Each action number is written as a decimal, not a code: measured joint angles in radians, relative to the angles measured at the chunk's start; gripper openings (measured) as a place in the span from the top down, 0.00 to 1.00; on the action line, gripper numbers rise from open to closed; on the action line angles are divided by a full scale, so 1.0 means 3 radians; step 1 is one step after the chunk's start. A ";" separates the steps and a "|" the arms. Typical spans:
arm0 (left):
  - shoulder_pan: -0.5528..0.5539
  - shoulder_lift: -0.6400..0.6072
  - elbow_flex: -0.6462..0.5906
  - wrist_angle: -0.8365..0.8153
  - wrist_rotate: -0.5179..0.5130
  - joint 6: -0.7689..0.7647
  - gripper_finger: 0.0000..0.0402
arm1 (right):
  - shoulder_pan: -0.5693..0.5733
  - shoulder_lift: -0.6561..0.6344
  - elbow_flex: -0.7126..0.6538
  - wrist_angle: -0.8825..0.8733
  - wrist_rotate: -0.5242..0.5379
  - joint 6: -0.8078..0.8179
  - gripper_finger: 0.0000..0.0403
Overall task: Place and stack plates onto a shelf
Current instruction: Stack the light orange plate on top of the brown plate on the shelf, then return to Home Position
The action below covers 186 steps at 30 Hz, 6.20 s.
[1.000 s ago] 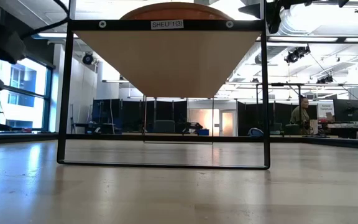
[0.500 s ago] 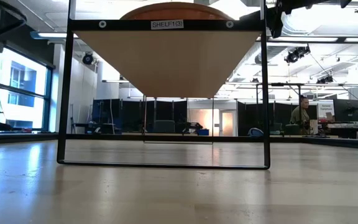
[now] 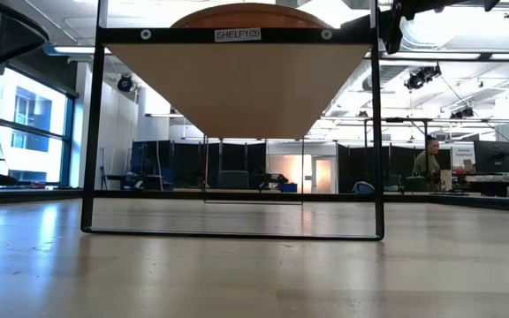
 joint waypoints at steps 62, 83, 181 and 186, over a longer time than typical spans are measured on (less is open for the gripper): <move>0.2765 0.1061 0.3536 -0.1353 -0.0432 0.1432 1.00 | -0.0001 0.0000 -0.0001 -0.0203 0.0360 -0.0012 0.42; 0.2676 0.1140 0.3532 -0.1363 -0.0512 0.1602 0.80 | -0.0001 -0.0001 -0.0001 -0.0235 0.0361 -0.0011 0.42; 0.2635 -0.3457 -0.1489 0.3567 -0.1115 0.2117 0.99 | 0.0001 -0.0003 -0.0001 0.0406 -0.0281 -0.0409 0.42; 0.2635 -0.3765 -0.1671 0.3624 -0.1124 0.2147 1.00 | 0.0001 -0.0003 -0.0001 0.0406 -0.0284 -0.0288 0.42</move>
